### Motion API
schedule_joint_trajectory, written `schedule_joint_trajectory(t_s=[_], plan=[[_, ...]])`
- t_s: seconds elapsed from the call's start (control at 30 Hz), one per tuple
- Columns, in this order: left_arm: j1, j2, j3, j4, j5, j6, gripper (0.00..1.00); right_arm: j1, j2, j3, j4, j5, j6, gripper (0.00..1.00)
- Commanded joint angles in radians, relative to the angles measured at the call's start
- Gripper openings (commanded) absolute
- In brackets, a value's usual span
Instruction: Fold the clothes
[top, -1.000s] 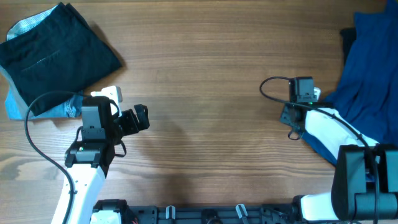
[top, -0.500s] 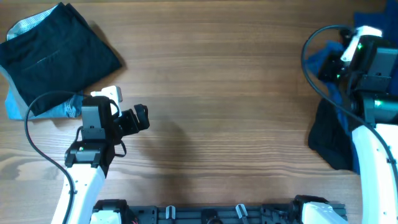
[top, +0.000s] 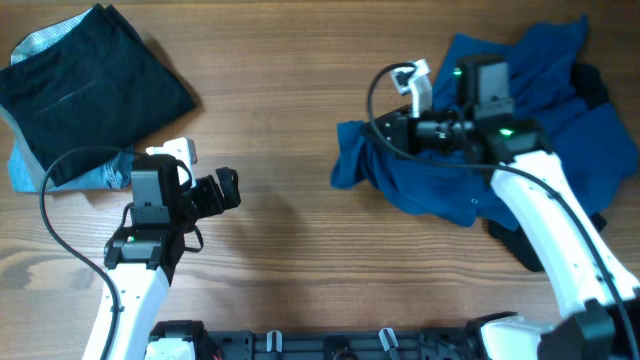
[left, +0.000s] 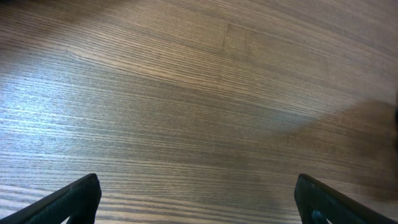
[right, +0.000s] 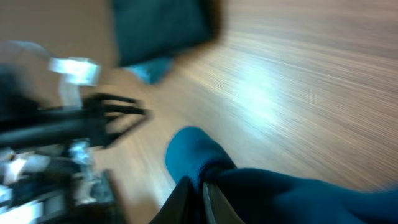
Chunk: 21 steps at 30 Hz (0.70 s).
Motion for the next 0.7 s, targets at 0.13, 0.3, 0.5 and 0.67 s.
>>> schedule_joint_trajectory(t_s=[0.13, 0.3, 0.5, 0.67], plan=[[0.004, 0.003, 0.019, 0.064, 0.03, 0.017, 1.0, 0.015, 0.016, 0.022, 0.152, 0.344, 0.058, 0.7], [0.004, 0.006, 0.019, 0.137, 0.113, -0.273, 1.0, -0.049, -0.124, 0.027, -0.024, 0.664, 0.068, 1.0], [-0.11, 0.257, 0.019, 0.269, 0.361, -0.56, 1.0, -0.127, -0.145, 0.027, -0.245, 0.713, 0.113, 1.0], [-0.347, 0.484, 0.019, 0.497, 0.36, -0.695, 1.0, -0.127, -0.145, 0.027, -0.256, 0.713, 0.114, 1.0]])
